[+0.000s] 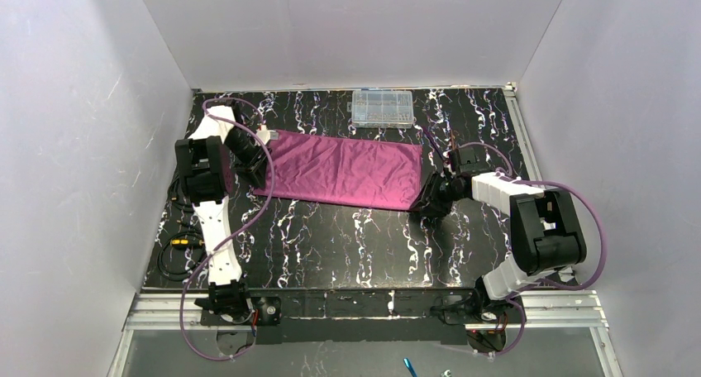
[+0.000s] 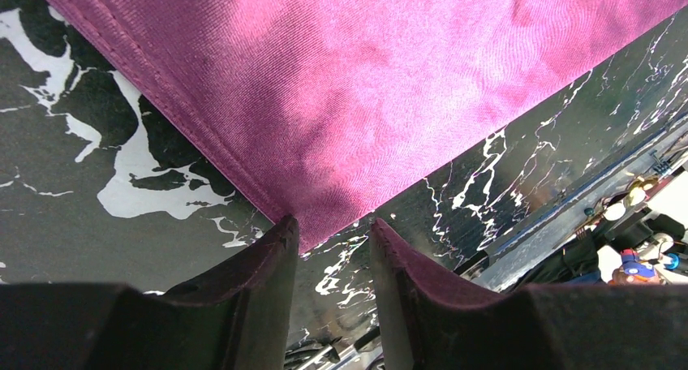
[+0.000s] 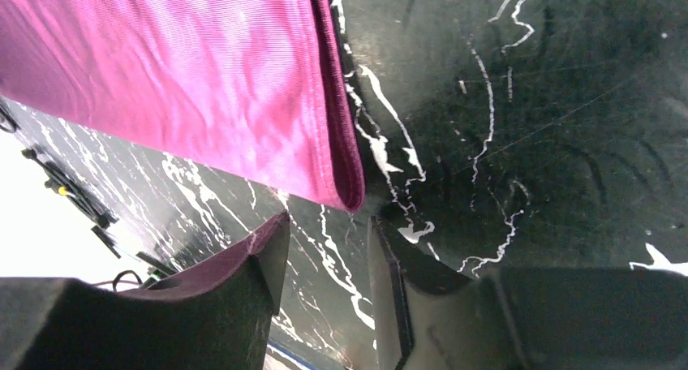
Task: Fold the napkin into a case and place the utensils inside
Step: Smooth out the rectangle-folded napkin at the center of the board, then pick up the rectangle-folded napkin from the center of the board.
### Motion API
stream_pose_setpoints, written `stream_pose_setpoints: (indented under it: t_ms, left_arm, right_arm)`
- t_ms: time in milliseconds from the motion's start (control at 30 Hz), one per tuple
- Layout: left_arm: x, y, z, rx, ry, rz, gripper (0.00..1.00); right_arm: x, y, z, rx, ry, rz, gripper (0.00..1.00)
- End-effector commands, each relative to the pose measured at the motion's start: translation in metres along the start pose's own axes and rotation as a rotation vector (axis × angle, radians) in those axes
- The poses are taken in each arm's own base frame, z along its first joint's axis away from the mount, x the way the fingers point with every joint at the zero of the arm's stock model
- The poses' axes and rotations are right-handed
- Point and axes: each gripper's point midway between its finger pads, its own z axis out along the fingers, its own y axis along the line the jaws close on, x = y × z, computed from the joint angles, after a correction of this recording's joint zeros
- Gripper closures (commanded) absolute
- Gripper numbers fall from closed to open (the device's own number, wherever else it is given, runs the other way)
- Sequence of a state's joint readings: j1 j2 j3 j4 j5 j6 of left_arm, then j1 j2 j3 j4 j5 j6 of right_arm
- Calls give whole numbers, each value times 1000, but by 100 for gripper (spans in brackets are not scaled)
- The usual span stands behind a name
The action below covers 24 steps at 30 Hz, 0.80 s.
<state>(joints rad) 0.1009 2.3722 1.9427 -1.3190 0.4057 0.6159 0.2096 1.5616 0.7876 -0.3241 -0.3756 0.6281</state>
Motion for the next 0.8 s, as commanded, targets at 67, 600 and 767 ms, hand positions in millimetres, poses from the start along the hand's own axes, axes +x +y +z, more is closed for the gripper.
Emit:
stream_pose_setpoints:
  t_ms: [67,600,767]
  left_arm:
    - [-4,-10,-15,-17,-71,38,63]
    - [2,-4,-41,-24,-84,40,52]
    - [5,-5,-30,-8,-84,26,53]
  right_arm:
    - [1,-9,14,-2,-21,86,56]
    - [-25,-7,1,69,-106,36,99]
    - [-33,-18,-16,134,-136,13,99]
